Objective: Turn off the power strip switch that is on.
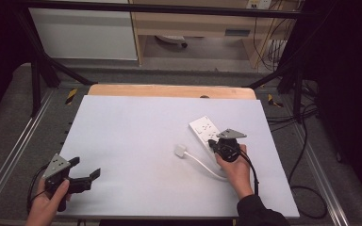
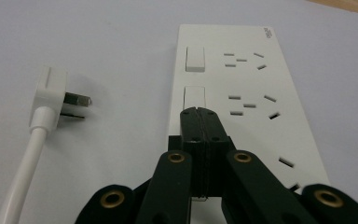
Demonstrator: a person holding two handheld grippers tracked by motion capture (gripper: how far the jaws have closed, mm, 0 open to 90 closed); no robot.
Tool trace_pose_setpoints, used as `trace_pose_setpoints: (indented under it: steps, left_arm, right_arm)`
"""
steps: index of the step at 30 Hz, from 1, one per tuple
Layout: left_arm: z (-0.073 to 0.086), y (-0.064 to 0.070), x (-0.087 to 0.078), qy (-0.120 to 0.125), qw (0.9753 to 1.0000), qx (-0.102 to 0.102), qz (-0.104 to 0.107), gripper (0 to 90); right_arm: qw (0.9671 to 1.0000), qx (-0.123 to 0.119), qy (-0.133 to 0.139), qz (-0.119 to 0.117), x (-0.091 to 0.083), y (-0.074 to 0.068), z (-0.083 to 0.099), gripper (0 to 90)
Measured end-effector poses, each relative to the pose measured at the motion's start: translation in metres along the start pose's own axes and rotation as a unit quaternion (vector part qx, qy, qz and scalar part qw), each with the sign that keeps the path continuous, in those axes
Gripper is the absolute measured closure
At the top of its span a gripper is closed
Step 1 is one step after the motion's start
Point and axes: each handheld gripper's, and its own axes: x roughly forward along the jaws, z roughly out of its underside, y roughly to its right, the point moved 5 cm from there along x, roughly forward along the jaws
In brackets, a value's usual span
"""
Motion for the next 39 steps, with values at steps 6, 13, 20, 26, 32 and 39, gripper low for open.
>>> trace_pose_setpoints:
  steps: [6,13,20,26,32,39]
  left_arm:
    - [0.0,0.0,0.0,0.0,1.0,0.0,0.0,5.8]
    - [0.0,-0.0001,-0.0001,0.0,1.0,0.0,0.0,5.8]
    - [0.0,0.0001,-0.0001,0.0,1.0,0.001,0.0,5.8]
    - [-0.0003,0.0,-0.0005,0.001,1.0,0.0,-0.001,5.8]
    - [-0.0005,0.0001,-0.0007,0.001,1.0,0.001,0.0,5.8]
    - [-0.0003,0.0003,-0.0006,0.001,1.0,0.001,0.001,5.8]
  right_arm:
    - [1.0,0.001,0.0,0.0,0.0006,-0.0003,0.0001,90.0]
    - [1.0,-0.002,-0.002,0.0,0.0019,-0.0007,0.0006,90.0]
    - [1.0,-0.002,-0.002,0.0,0.0019,-0.0006,0.0007,90.0]
    - [1.0,-0.002,-0.002,0.0,0.0019,-0.0006,0.0007,90.0]
    - [1.0,-0.005,-0.002,0.0,0.0019,-0.0006,0.0006,90.0]
    - [1.0,-0.003,0.008,-0.006,0.0007,-0.0024,-0.0005,90.0]
